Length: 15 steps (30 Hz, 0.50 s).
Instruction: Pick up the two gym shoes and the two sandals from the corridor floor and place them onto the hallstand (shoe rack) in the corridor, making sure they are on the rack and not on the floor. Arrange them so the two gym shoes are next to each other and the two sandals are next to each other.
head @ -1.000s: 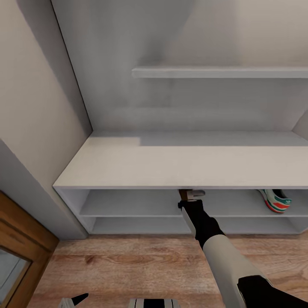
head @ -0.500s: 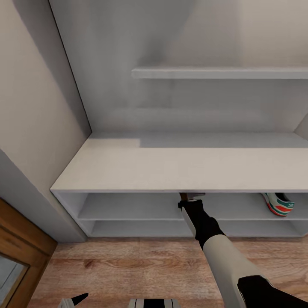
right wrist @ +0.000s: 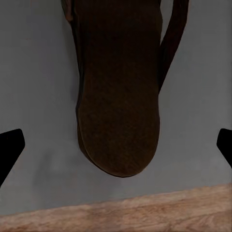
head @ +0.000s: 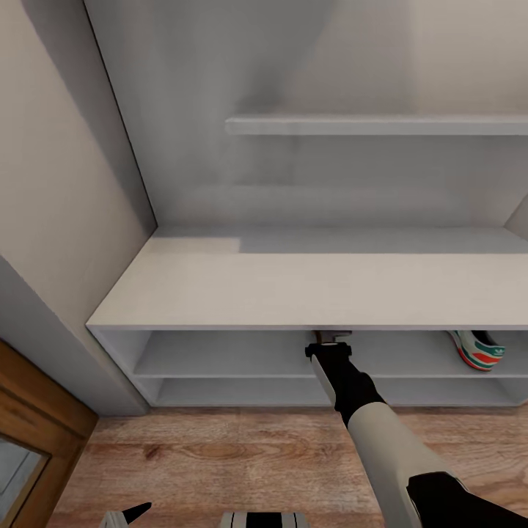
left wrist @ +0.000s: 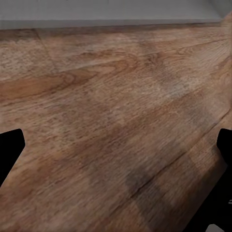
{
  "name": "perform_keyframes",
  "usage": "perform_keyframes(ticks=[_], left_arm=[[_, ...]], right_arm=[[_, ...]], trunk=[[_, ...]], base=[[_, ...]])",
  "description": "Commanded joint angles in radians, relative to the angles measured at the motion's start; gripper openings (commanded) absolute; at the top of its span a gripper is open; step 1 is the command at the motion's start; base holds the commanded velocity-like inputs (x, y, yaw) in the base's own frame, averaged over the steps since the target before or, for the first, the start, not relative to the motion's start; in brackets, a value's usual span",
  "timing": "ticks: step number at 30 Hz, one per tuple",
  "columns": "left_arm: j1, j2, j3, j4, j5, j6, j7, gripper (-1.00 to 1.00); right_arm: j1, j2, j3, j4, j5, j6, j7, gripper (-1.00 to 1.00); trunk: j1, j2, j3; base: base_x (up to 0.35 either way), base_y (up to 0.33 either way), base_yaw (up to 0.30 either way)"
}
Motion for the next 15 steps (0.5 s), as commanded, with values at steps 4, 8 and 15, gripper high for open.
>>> perform_keyframes(ticks=[4,8,15], left_arm=[[-0.001,0.000,0.001,0.001,0.002,-0.006,-0.003,1.00],[-0.001,0.000,0.001,0.001,0.002,-0.007,-0.003,1.00],[-0.001,0.000,0.001,0.001,0.002,-0.008,-0.003,1.00]], right_arm=[[0.000,0.000,0.002,-0.001,0.005,0.008,-0.002,1.00],[0.000,0.000,0.001,-0.001,0.005,0.008,-0.002,1.00],[0.000,0.000,0.001,-0.001,0.005,0.008,-0.002,1.00]], trunk=[[0.000,0.000,-0.001],[0.000,0.000,-0.001],[0.000,0.000,-0.001]], base=[[-0.002,0.000,0.000],[-0.149,0.000,0.000],[-0.296,0.000,0.000]])
